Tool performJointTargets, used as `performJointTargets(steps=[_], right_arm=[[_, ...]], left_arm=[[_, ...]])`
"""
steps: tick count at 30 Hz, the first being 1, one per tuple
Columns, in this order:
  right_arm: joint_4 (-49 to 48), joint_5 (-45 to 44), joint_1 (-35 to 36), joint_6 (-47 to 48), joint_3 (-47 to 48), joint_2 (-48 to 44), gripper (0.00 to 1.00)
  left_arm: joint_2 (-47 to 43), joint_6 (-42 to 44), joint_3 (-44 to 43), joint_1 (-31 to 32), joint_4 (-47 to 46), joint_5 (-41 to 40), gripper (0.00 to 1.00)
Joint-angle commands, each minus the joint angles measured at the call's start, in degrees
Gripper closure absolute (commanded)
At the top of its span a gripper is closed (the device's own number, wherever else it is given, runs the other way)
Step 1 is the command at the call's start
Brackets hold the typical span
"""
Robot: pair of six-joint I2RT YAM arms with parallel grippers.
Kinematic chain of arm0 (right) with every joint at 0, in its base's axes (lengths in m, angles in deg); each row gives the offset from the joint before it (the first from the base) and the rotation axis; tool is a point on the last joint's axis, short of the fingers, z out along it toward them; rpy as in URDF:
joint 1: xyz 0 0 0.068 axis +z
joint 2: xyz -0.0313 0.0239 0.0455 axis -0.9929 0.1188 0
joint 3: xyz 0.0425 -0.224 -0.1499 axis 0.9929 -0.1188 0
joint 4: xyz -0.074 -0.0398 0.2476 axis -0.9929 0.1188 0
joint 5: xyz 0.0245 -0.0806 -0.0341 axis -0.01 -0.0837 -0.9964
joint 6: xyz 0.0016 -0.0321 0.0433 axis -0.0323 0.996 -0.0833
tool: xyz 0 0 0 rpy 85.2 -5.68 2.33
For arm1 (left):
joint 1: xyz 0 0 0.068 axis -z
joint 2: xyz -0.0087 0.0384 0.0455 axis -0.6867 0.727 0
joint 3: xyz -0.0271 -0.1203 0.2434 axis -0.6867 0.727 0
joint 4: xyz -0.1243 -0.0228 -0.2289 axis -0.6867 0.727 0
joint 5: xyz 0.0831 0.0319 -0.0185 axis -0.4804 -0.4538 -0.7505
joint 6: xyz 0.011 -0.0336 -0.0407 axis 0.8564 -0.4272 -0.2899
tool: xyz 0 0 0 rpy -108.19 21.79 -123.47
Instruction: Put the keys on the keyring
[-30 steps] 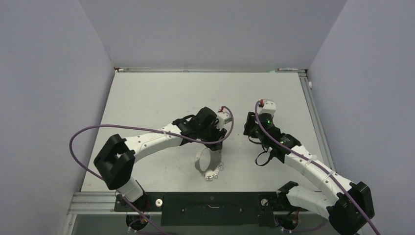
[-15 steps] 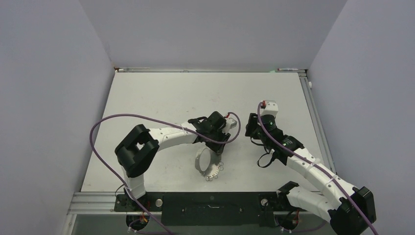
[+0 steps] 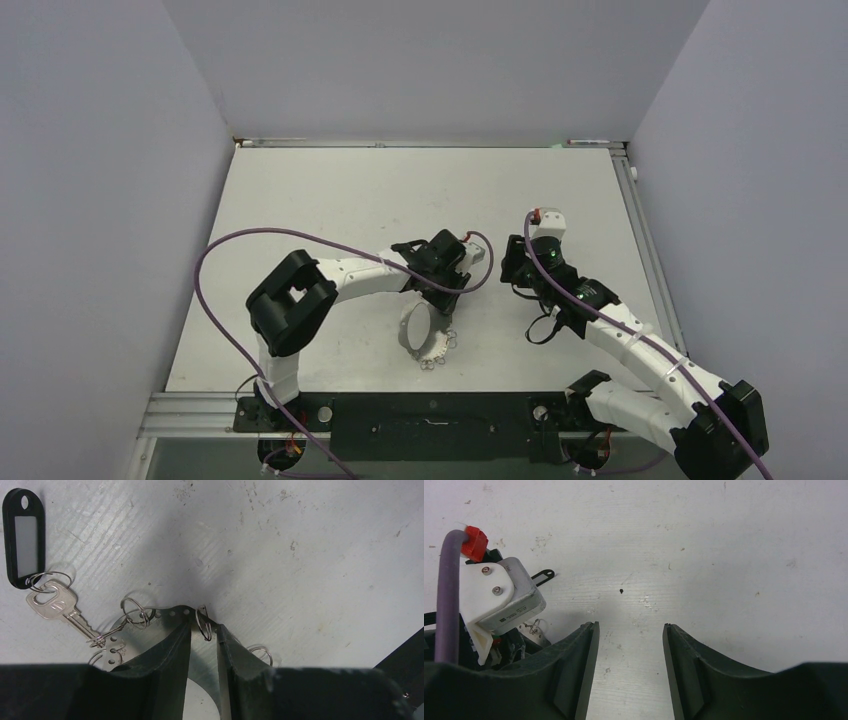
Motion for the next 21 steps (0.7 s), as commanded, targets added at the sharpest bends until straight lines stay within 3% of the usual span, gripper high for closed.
performJointTargets(steps=[1, 5, 12, 21], right_arm=[[-1.0, 0.3, -0.4, 0.3, -0.2, -0.8, 0.49], [-1.2, 0.3, -0.4, 0.3, -0.2, -0.8, 0.49], [-1.2, 0.4, -0.4, 0.4, -0.4, -0.7, 0.49], [-1.1, -0.1, -0.4, 0.5, -0.3, -2.2, 0.5]], left_arm=[[0.7, -0.8, -2.8, 0.4, -2.1, -0.5, 0.78], [1.3, -0.9, -3.1, 0.3, -2.1, -0.3, 0.82], [2.0, -1.4, -2.4, 0.3, -3.2, 2.3, 1.0], [-7.3, -2.2, 9.7, -1.1, -18.6, 8.7, 1.0]])
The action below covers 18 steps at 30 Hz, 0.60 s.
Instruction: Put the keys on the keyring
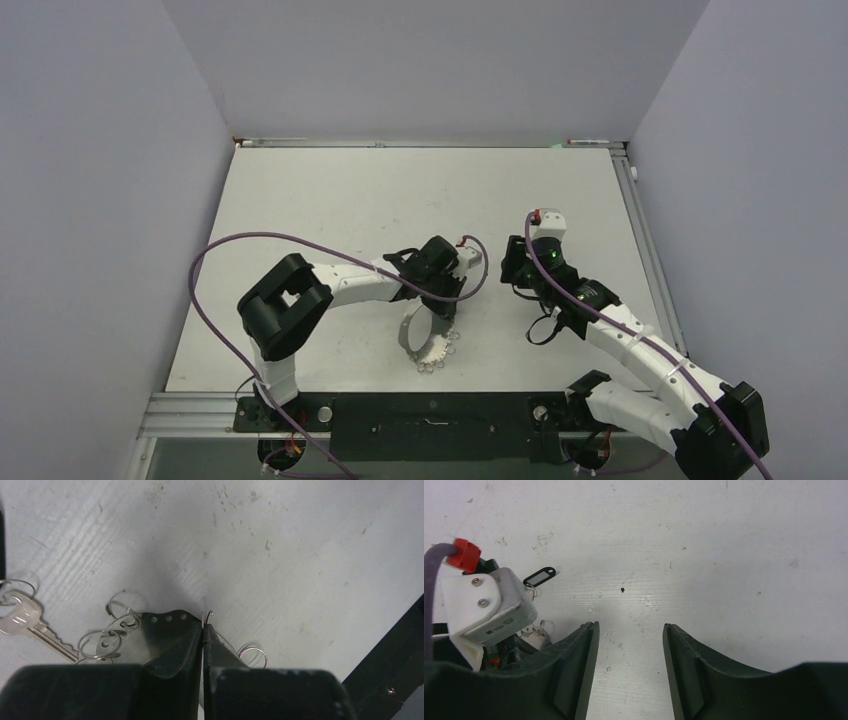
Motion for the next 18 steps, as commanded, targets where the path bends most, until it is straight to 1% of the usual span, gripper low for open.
performJointTargets(steps=[1, 4, 11, 15, 18], right_arm=[[-1.2, -0.5, -0.4, 0.5, 0.0, -2.3, 0.5], [-1.5, -0.4, -0.5, 0.6, -0.2, -3.3, 0.5], [-2.4, 0.7, -0.5, 0.9, -0.3, -5.2, 0.5], [-3.1, 1.7, -0.5, 1.0, -0.3, -5.7, 0.5], [-3.6, 2.2, -0.5, 0.6, -0.4, -5.8, 0.5]], left_arm=[[-7.9, -1.1, 6.9, -1.6, -12.7, 6.7, 1.0], [-11.2, -3.1, 12.2, -3.5, -19.1, 10.1, 1.0], [-18.1, -5.9, 19.6, -5.8, -27.1, 15.4, 1.0], [-23.3, -7.9, 22.2, -7.0, -29.7, 17.2, 1.0], [-28.4, -7.8, 23.1, -7.2, -28.8, 16.8, 1.0]])
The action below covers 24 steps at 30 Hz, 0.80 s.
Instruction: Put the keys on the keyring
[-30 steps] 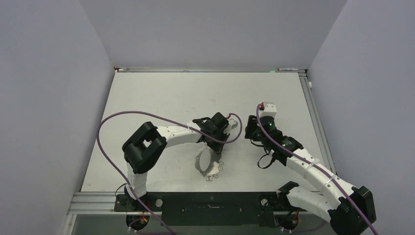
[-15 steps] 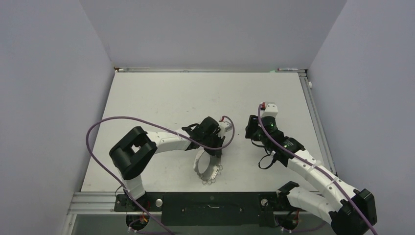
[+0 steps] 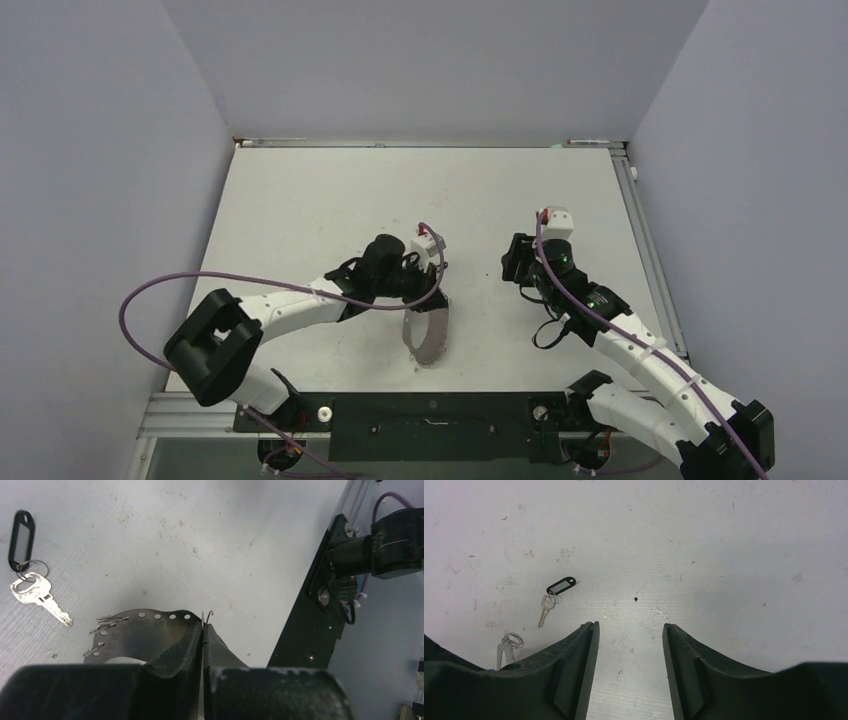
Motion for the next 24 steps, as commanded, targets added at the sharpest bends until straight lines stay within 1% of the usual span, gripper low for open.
performJointTargets(steps=[1, 3, 9, 15, 20, 22, 24], right_arm=[[-3.2, 1.4, -0.5, 0.2, -0.5, -1.2, 0.5], [-3.8, 2.4, -0.5, 0.1, -0.6, -1.0, 0.5], [-5.8, 4.2, -0.5, -0.5, -0.4, 0.4, 0.5], [-8.4, 7.1, -0.5, -0.5, -0.1, 1.9, 0.5], [-11.2, 11.0, -0.3, -0.2, 0.7, 5.4, 0.5], [-12.4, 13.6, -0.3, -0.6, 1.1, 8.0, 0.5], [-13.9, 15.5, -0.1, -1.0, 1.5, 10.4, 0.5]], left_arm=[[-9.2, -1.4, 0.7, -0.7, -5.9, 2.5, 1.0], [-13.1, -0.9, 1.1, -0.7, -4.6, 1.6, 1.0], [-23.2, 2.8, -0.2, -1.2, 3.5, -0.9, 1.0], [-33.9, 5.9, 0.4, -2.1, 6.8, -2.4, 1.0], [-41.4, 11.7, -2.7, -4.9, 18.4, -2.8, 1.0], [-44.0, 15.3, -3.0, -6.5, 22.1, -4.5, 1.0], [-46.8, 17.8, -1.6, -7.6, 23.5, -7.6, 1.0]])
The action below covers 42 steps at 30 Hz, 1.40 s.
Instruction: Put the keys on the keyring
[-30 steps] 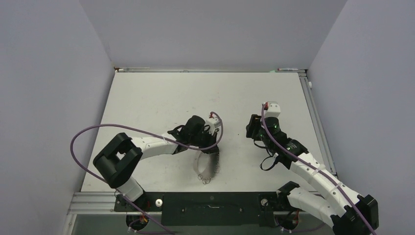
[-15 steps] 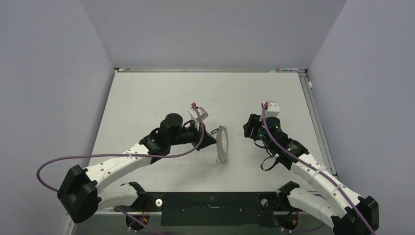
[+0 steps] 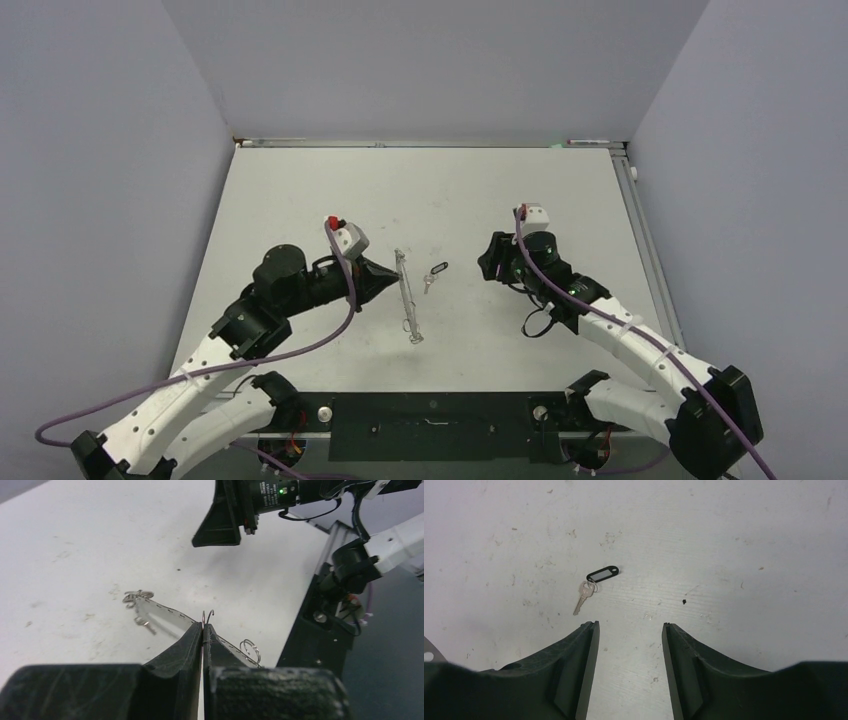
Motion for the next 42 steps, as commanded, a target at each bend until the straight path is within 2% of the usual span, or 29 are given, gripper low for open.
performJointTargets(steps=[1, 3, 6, 11, 17, 22, 42], right_arm=[[-6.1, 6.0, 0.0, -1.0, 2.1, 5.0, 0.5], [-7.0, 7.7, 0.5, -1.5, 2.9, 8.0, 0.5], [-6.8, 7.3, 1.6, -2.5, 5.2, 12.8, 0.5], [-7.7, 7.7, 5.9, -0.3, 9.7, 21.2, 0.51], [-15.1, 16.4, 5.6, 1.6, 11.3, 31.0, 0.53], [-16.4, 19.5, 5.3, 2.8, 13.9, 37.1, 0.54], [-21.0, 23.5, 2.4, 2.0, 15.5, 46.7, 0.56]], left_arm=[[-5.9, 7.9, -0.4, -2.5, 5.8, -6.8, 1.0], [-8.8, 7.8, 2.2, -2.9, 3.8, -10.1, 1.0], [-12.2, 6.8, 5.3, -4.1, 0.3, -10.6, 1.0], [-15.1, 6.4, 6.4, -7.2, -0.4, -12.2, 1.0], [-16.6, 6.5, 7.1, -7.4, -0.4, -13.1, 1.0], [-16.4, 6.3, 7.2, -7.4, -0.4, -12.5, 1.0], [-15.8, 6.3, 7.3, -7.4, -0.4, -12.7, 1.0]])
